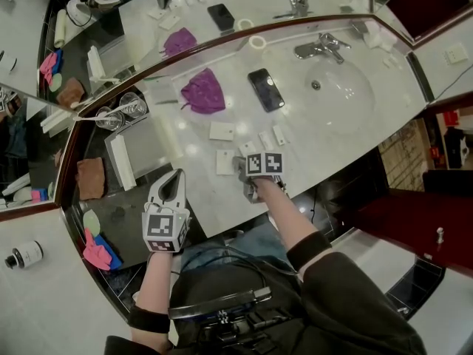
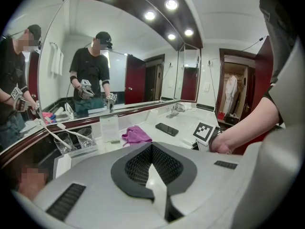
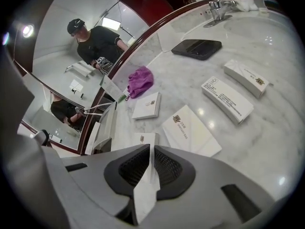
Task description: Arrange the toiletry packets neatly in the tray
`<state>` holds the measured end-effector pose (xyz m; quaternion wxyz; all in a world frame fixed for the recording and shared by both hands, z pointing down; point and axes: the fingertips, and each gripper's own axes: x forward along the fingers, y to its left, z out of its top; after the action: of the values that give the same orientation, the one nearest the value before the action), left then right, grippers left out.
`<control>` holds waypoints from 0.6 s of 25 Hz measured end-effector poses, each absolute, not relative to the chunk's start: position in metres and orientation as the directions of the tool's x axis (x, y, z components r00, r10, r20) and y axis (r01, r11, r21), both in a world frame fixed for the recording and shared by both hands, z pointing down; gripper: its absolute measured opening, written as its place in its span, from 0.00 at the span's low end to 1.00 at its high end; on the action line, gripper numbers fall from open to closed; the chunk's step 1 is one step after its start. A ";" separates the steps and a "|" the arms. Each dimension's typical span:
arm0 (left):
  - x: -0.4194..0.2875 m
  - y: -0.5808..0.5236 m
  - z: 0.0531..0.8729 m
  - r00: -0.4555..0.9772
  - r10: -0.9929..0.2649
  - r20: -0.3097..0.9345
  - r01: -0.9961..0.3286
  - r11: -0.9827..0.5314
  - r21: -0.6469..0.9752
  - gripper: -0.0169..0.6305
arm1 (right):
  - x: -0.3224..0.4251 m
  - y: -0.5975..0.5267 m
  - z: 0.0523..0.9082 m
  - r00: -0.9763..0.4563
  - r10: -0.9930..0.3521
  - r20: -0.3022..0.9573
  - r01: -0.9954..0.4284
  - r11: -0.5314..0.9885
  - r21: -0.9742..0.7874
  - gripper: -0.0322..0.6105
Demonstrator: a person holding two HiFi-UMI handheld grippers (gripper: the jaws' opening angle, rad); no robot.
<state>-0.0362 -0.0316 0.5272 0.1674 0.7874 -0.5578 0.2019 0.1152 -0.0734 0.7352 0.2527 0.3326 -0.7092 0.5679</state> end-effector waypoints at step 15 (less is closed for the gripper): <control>-0.025 -0.034 0.514 0.319 -0.824 0.468 -0.939 -0.342 0.039 0.03 | 0.111 -0.080 0.684 -0.736 -0.246 0.630 -0.674 0.189 -0.714 0.15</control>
<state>-0.0252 -0.0337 0.5136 0.1542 0.7975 -0.5526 0.1868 0.1109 -0.0797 0.6841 0.1921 0.3080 -0.7468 0.5573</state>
